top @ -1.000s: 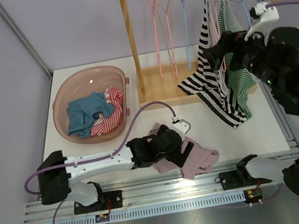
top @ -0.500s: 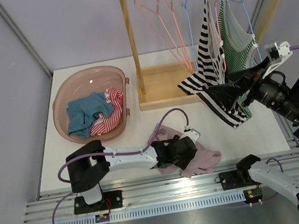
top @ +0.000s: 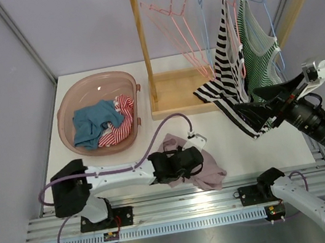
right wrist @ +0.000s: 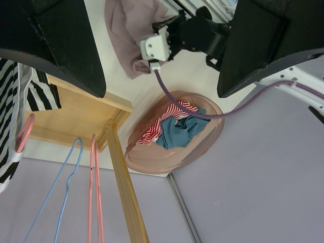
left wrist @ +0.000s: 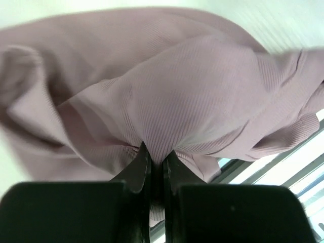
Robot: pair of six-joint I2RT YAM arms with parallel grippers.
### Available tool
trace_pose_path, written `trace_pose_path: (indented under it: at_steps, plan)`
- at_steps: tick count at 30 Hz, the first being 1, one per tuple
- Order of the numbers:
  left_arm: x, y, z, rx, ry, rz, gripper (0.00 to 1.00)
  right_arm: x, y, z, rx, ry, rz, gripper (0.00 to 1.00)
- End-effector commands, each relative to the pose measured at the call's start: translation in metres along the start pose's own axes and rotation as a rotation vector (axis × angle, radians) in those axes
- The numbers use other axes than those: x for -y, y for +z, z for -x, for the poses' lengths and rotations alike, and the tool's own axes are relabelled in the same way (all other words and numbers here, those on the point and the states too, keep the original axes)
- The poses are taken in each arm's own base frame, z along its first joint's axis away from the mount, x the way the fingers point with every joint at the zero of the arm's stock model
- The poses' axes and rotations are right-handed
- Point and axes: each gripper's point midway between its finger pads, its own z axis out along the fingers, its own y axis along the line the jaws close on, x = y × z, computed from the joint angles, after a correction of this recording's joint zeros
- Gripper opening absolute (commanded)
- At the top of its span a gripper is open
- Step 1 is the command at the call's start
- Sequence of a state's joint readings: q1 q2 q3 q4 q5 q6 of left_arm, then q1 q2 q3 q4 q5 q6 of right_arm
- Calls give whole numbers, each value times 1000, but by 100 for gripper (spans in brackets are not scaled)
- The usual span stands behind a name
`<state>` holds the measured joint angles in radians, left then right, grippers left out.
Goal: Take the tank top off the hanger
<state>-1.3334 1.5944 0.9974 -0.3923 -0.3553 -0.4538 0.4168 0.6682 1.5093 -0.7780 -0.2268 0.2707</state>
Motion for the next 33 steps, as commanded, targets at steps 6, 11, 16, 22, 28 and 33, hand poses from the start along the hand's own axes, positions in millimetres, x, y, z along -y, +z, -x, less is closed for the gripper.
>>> trace_pose_path:
  at_steps: [6, 11, 16, 22, 28, 33]
  plan:
    - [-98, -99, 82, 282, -167, 281, 0, 3, 2, 7, 34, -2, -18, 99]
    - [-160, -163, 112, 392, -268, 376, 0, 11, 2, 11, 47, 1, -67, 100]
    - [-220, -232, 141, 530, -342, 480, 0, 35, 5, 8, 39, 20, -195, 99]
    - [-268, -292, 164, 656, -436, 549, 0, 55, 6, 3, 27, 24, -303, 100]
    - [-338, -287, 157, 588, -565, 630, 0, 69, 9, -3, 6, 25, -373, 99]
    - [-367, -256, 144, 490, -636, 624, 0, 102, 5, -4, 2, 5, -556, 100]
